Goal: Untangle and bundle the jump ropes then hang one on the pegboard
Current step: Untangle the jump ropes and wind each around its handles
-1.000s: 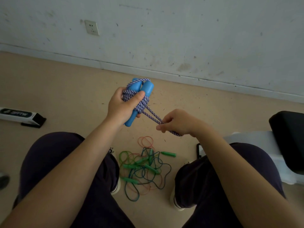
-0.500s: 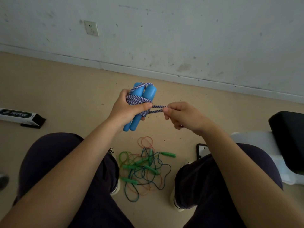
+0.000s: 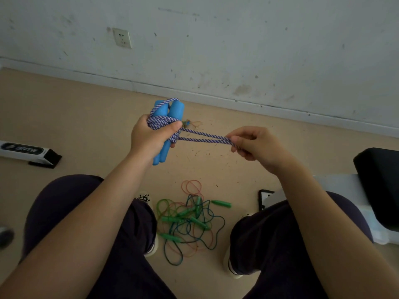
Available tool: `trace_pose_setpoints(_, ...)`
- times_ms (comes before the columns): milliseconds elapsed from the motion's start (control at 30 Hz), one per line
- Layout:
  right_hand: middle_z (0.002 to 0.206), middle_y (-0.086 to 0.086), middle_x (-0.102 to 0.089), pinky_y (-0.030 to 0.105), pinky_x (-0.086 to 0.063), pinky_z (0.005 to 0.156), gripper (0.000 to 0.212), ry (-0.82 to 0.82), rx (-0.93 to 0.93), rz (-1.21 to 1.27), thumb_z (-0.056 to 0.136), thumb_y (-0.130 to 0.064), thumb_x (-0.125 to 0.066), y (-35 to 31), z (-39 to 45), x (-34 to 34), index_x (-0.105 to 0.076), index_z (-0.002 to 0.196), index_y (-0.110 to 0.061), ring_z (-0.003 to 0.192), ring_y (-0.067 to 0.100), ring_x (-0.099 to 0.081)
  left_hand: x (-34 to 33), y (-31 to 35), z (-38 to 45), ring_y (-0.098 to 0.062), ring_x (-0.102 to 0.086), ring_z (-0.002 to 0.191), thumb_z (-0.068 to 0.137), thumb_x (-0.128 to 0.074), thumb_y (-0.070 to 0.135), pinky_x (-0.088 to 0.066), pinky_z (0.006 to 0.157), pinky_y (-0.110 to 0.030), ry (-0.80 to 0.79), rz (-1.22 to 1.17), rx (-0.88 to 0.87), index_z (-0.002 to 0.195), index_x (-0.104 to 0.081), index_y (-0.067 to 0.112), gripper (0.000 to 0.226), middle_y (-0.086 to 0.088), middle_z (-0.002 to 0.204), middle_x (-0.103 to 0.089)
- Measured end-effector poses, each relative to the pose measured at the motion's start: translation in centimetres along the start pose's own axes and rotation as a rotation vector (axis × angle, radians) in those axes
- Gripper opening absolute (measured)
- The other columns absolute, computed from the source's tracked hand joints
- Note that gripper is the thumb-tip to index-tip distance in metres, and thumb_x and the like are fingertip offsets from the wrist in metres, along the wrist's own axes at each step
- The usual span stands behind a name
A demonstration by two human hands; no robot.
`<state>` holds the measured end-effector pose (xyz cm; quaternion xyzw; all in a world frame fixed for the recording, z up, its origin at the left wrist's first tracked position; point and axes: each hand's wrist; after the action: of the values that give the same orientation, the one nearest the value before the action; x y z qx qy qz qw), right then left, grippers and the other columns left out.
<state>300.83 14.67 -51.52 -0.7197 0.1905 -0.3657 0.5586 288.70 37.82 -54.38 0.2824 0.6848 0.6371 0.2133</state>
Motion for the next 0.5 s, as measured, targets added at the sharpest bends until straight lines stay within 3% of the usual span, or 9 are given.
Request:
trace_pose_setpoints(267,0.069,0.011,-0.059,0.021,-0.036,0.045,0.006,0.033,0.003,0.055,0.085,-0.006,-0.073,1.2,0.5,0.9,-0.073,0.092,-0.007,0.051,0.010,-0.044,0.4,0.1,0.1,-0.013,-0.067,0.050,0.073,-0.089,0.027,-0.054,0.048,-0.026,0.091,-0.004,-0.036,0.106,-0.058,0.014,0.046,-0.007,0.088,-0.072)
trace_pose_setpoints(367,0.060,0.004,-0.052,0.021,-0.033,0.045,0.002,0.113,0.015,0.171,0.083,-0.008,-0.075,1.6,0.8,1.4,-0.074,0.085,-0.008,0.050,0.010,-0.040,0.5,0.1,0.1,-0.016,-0.068,0.054,0.073,-0.089,0.029,-0.057,0.052,-0.030,0.089,0.014,-0.047,0.105,-0.058,0.016,0.046,-0.009,0.092,-0.072)
trace_pose_setpoints(500,0.055,-0.002,-0.050,0.021,-0.033,0.045,0.005,0.176,0.057,0.239,0.084,-0.009,-0.074,1.9,1.0,1.6,-0.075,0.080,-0.012,0.050,0.012,-0.038,0.2,0.1,-0.1,-0.013,-0.067,0.051,0.075,-0.088,0.026,-0.053,0.048,-0.024,0.070,0.007,-0.056,0.109,-0.059,0.011,0.047,-0.011,0.091,-0.073)
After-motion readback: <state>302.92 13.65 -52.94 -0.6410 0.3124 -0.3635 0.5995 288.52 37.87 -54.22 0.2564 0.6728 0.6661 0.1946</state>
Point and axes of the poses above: each hand's wrist, its own z-axis towards the middle knuckle, its own x-axis out of the back of the hand, y = z × x
